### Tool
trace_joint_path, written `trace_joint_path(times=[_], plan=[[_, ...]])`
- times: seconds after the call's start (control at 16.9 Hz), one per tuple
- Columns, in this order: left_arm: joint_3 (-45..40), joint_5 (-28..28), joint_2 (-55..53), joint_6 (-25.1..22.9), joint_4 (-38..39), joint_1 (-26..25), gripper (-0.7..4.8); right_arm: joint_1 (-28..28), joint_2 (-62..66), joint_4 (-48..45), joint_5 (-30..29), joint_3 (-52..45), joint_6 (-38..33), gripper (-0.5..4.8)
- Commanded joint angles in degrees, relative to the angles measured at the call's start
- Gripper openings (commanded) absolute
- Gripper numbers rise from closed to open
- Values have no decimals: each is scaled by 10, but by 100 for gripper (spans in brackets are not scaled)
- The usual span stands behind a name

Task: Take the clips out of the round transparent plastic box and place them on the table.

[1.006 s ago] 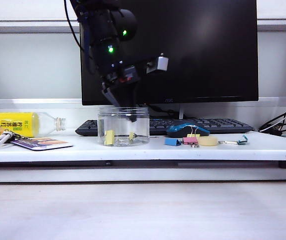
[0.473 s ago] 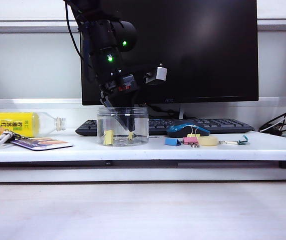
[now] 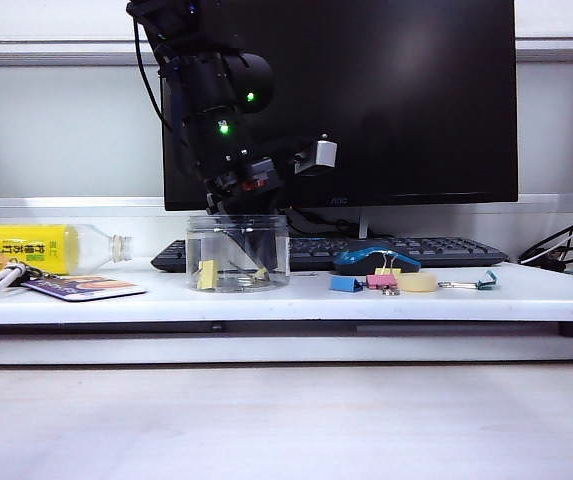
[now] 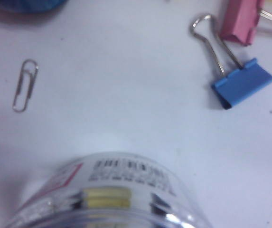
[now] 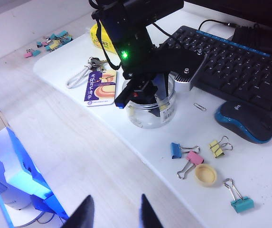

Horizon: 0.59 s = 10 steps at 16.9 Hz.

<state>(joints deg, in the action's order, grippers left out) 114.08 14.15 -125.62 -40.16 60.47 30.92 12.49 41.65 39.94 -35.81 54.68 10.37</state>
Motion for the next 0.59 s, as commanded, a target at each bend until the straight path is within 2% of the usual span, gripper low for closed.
trace_joint_path(times=[0.06,0.24,0.3,0.35,0.41,0.59], plan=[[0,0,-6,2,2,0,86,0,-2,-9,-3,2,2,126],[2,0,-5,6,4,1,87,0,-2,-10,-3,2,2,126],[3,0,-5,6,8,1,118,0,-2,-10,-3,2,2,126],[3,-3,-4,6,16,1,207,0,-2,-10,-3,2,2,126],[3,-4,-3,6,17,1,225,0,-2,-10,-3,2,2,126],[3,-15,-3,5,16,1,225,0,-2,-9,-3,2,2,126]])
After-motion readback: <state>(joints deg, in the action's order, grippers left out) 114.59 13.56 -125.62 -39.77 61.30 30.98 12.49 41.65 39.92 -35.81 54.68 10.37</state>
